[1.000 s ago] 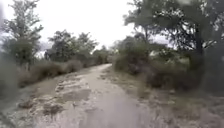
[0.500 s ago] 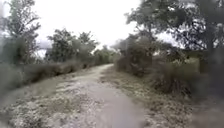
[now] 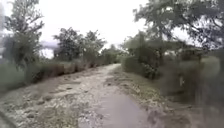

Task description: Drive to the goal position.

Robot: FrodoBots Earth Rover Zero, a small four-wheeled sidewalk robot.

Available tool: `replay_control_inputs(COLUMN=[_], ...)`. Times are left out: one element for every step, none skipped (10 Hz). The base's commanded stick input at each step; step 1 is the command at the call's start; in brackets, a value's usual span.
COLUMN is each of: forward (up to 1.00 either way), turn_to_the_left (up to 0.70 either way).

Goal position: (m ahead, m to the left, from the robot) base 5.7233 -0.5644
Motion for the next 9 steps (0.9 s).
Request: replay_control_inputs(forward=[0.68, 0.68, 0.68, 0.68, 0.68, 0.68, 0.68, 0.68, 0.68], turn_to_the_left=[0.03, 0.0, 0.0, 0.0, 0.0, 0.0, 0.05, 0.22, 0.34])
